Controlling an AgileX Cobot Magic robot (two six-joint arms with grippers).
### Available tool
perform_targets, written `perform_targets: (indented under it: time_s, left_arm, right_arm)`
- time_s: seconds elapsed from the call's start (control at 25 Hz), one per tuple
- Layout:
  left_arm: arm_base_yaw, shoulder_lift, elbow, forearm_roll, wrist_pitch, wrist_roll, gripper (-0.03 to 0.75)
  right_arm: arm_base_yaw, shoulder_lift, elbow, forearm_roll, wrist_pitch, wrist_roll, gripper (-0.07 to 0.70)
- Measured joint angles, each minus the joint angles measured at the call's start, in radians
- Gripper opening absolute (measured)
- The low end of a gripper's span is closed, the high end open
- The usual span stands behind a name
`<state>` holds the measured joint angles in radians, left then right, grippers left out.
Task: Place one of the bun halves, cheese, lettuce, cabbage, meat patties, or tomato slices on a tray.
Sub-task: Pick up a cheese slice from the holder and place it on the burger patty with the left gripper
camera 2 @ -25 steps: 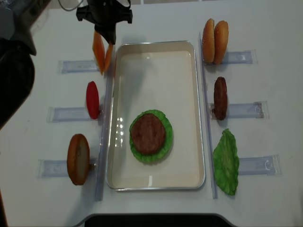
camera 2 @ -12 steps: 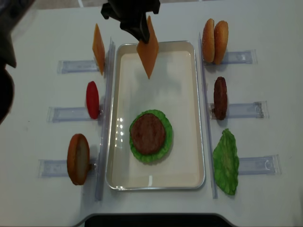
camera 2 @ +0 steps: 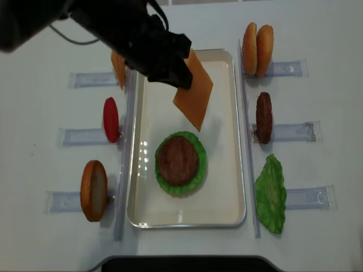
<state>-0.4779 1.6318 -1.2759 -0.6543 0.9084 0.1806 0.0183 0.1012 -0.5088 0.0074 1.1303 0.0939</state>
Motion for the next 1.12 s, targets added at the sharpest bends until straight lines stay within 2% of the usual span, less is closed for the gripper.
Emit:
perform_targets:
  time_s: [0.12, 0.2, 0.4, 0.56, 0.8, 1.12]
  left_arm:
    - [0.000, -0.086, 0.157, -0.126, -0.081, 0.104, 0.032]
    - [0.000, -0.130, 0.248, -0.213, -0.116, 0.185, 0.032]
    - [0.000, -0.168, 0.407, -0.358, -0.145, 0.317, 0.032]
    - [0.000, -0.169, 0.450, -0.384, -0.160, 0.346, 0.032]
    - [0.000, -0.169, 0.452, -0.388, -0.182, 0.346, 0.032]
    - [0.021, -0.169, 0.452, -0.331, -0.177, 0.269, 0.032]
  right_arm:
    - [0.000, 0.000, 0.000, 0.000, 0.000, 0.000, 0.539]
    - [0.000, 0.000, 0.000, 0.000, 0.000, 0.000, 0.539]
    - [0.000, 0.000, 0.000, 0.000, 0.000, 0.000, 0.539]
    - [0.000, 0.000, 0.000, 0.000, 0.000, 0.000, 0.539]
    - [0.000, 0.000, 0.000, 0.000, 0.000, 0.000, 0.539]
    - [0.000, 0.000, 0.000, 0.000, 0.000, 0.000, 0.539]
